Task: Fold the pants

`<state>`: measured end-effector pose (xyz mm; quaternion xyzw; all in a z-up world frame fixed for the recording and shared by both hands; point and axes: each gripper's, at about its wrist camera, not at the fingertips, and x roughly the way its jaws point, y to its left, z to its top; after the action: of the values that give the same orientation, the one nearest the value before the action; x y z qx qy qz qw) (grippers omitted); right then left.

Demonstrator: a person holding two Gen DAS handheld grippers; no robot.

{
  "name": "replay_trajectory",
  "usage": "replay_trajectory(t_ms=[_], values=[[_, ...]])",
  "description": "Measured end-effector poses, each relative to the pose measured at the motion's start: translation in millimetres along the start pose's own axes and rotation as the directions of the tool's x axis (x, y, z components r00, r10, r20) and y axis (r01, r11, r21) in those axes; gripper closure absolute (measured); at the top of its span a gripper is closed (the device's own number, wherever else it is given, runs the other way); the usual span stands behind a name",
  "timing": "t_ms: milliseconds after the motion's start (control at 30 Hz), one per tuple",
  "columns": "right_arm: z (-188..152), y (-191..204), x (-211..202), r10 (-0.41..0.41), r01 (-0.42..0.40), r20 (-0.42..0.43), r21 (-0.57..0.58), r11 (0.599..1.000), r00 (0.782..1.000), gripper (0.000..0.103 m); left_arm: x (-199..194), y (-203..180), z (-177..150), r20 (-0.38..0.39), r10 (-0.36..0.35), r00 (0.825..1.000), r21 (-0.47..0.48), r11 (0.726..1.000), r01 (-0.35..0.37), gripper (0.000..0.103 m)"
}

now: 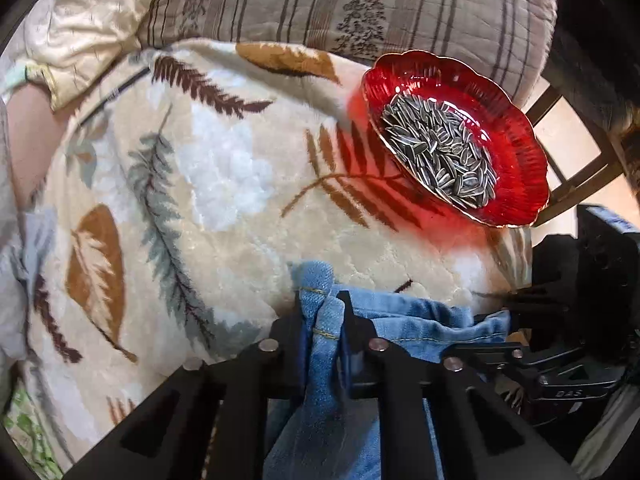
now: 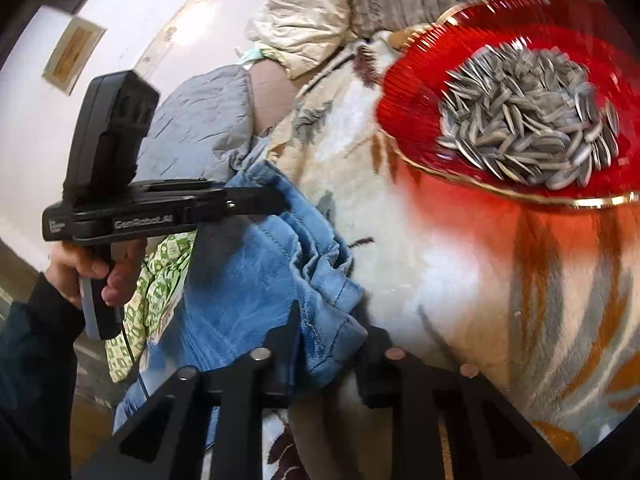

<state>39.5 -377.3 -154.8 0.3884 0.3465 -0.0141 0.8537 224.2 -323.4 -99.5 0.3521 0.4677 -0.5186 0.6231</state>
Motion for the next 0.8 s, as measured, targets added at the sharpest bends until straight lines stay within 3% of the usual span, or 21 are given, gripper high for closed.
replay_trajectory(t_ms=[100,233,400,533,633,733,800], values=[[-0.7,14.1,-10.3,-0.012,0.015,0.044,-0.067,0.998,0.999,0.084,-19.9,-4.0,-5.0,0.046,0.005,0.999,-0.013,1.000,-0.005,0.092],[-10.5,52.2,-33.0,-0.064,0.099,0.147,-0.241,0.965,0.987,0.084,-63.0,-3.4,-24.9,0.140,-0.008,0.990,-0.061,0.998,0.016,0.092],[-45.1,120.6,-49.0,-0.133,0.288,0.329,-0.485,0.825,0.935,0.084,-113.5,16.9,-72.3,0.236,-0.038,0.971,-0.209,0.974,0.089,0.092],[-85.9,171.5,-50.2,-0.094,0.375,0.436,-0.620,0.689,0.895,0.084,-136.1,37.8,-127.1,0.324,-0.060,0.944,-0.327,0.929,0.171,0.091],[-112.2,201.1,-37.7,-0.044,0.356,0.423,-0.696,0.624,0.905,0.084,-135.2,49.8,-164.4,0.329,-0.047,0.943,-0.384,0.906,0.179,0.091],[-135.9,219.3,-17.6,-0.009,0.296,0.357,-0.759,0.580,0.934,0.084,-118.8,67.3,-207.2,0.306,-0.022,0.952,-0.451,0.877,0.166,0.089],[-152.2,228.2,2.0,-0.001,0.226,0.271,-0.803,0.552,0.963,0.084,-104.3,80.5,-230.7,0.288,-0.016,0.958,-0.502,0.849,0.165,0.088]])
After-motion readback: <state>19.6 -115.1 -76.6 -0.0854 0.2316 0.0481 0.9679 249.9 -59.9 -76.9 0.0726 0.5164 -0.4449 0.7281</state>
